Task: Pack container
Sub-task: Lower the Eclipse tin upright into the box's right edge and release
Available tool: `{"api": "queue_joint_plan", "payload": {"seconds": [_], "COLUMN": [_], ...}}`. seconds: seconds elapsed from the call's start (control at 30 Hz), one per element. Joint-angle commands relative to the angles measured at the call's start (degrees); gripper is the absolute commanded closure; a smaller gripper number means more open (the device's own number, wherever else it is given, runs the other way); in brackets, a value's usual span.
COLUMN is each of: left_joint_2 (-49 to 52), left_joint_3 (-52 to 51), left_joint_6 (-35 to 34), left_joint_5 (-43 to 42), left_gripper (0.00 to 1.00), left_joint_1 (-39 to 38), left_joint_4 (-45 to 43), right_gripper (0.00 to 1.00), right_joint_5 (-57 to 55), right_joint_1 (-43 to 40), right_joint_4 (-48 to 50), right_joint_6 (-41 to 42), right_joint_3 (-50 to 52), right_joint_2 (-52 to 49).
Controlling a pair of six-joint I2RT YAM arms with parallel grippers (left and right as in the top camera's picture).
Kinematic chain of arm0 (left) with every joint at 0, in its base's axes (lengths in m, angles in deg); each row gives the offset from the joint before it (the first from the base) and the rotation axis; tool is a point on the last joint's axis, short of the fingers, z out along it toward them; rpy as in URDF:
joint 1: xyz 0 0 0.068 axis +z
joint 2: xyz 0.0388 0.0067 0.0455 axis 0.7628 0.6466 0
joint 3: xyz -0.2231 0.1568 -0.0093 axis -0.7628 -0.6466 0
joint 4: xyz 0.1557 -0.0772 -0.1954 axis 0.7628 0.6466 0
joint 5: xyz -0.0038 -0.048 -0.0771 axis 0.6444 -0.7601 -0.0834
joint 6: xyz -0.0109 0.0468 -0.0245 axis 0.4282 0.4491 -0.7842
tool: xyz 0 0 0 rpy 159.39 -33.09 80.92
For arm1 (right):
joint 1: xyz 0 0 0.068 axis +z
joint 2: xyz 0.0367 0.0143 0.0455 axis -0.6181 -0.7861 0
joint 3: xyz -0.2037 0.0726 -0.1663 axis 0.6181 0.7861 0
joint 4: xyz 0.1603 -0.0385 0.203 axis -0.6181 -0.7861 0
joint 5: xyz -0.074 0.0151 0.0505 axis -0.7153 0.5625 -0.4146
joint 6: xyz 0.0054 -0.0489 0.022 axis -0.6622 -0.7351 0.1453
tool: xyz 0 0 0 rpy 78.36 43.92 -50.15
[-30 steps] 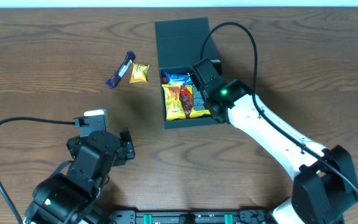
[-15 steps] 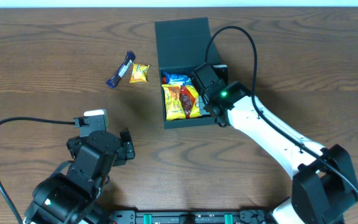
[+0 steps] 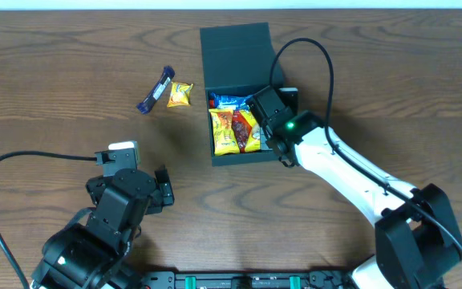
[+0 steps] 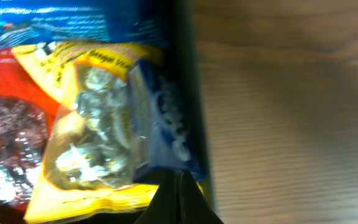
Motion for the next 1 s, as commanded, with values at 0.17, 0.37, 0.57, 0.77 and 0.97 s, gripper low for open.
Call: {"api": "queue_joint_plan", "payload": {"seconds": [0.17, 0.37, 0.57, 0.77, 0.97], "left_joint_2": [0.0, 0.0, 0.0, 0.0, 0.0], "left_joint_3": [-0.1, -0.1, -0.1, -0.1, -0.1], "left_joint_6": [-0.4, -0.4, -0.4, -0.4, -0.4], "left_joint_5": [0.4, 0.4, 0.4, 0.4, 0.4], "left_gripper": [0.05, 0.05, 0.05, 0.05, 0.05], "left_joint_1": [0.1, 0.1, 0.1, 0.1, 0.1], "left_joint_4": [0.2, 0.2, 0.2, 0.2, 0.2], "right_gripper": [0.99, 0.99, 0.99, 0.99, 0.99], "right_joint_5": [5.2, 5.2, 6.5, 8.1, 2.8], "right_joint_1": [-0.2, -0.3, -0.3, -0.3, -0.8], "right_joint_4": [3.6, 5.0, 5.8, 3.8, 2.8], "right_joint_6": [1.6, 1.6, 1.5, 0.9, -0.2], "right_joint_3": [3.8, 4.4, 3.5, -1.2, -2.8], "right_joint_2": [-0.4, -0.4, -0.4, 0.1, 0.1]}}
